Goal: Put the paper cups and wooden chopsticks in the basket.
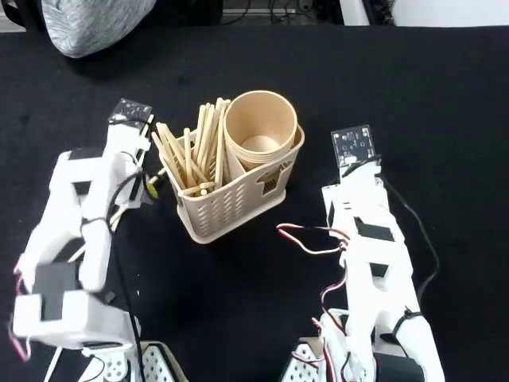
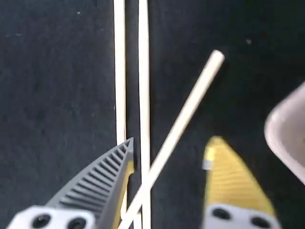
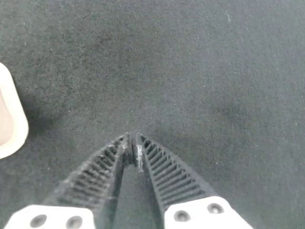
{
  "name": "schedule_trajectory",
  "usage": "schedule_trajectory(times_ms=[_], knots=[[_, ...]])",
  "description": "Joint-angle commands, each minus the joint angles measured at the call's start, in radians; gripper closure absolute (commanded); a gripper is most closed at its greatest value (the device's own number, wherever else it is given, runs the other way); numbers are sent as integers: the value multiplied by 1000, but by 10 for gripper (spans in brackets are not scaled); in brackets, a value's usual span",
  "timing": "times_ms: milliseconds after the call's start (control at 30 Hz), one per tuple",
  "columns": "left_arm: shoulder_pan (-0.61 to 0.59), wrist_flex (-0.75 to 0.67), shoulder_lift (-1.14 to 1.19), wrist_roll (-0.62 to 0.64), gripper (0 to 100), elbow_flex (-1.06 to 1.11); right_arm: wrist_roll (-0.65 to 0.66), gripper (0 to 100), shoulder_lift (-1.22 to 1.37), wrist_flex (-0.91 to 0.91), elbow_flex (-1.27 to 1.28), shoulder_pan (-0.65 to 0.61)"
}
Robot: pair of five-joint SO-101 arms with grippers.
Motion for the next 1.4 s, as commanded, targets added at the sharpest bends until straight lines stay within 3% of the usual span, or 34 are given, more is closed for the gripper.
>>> schedule_trajectory(times_ms=[0, 267, 300, 533, 833, 1067, 1367], knots=[[-21, 46, 130, 12, 890, -160, 8, 984, 1, -15, -2, -12], [-8, 175, 270, 11, 942, -314, 8, 984, 1, -15, -2, -12], [-12, 178, 270, 11, 977, -318, 8, 984, 1, -15, -2, -12], [-16, 253, 169, 18, 972, -341, 8, 984, 1, -15, -2, -12], [-21, 347, -275, 109, 972, -338, 8, 984, 1, -15, -2, -12], [-38, 344, -637, 296, 972, -343, 8, 984, -1, -15, -2, -12], [-2, 327, -1232, 425, 972, -349, 8, 984, -1, -15, -2, -12]])
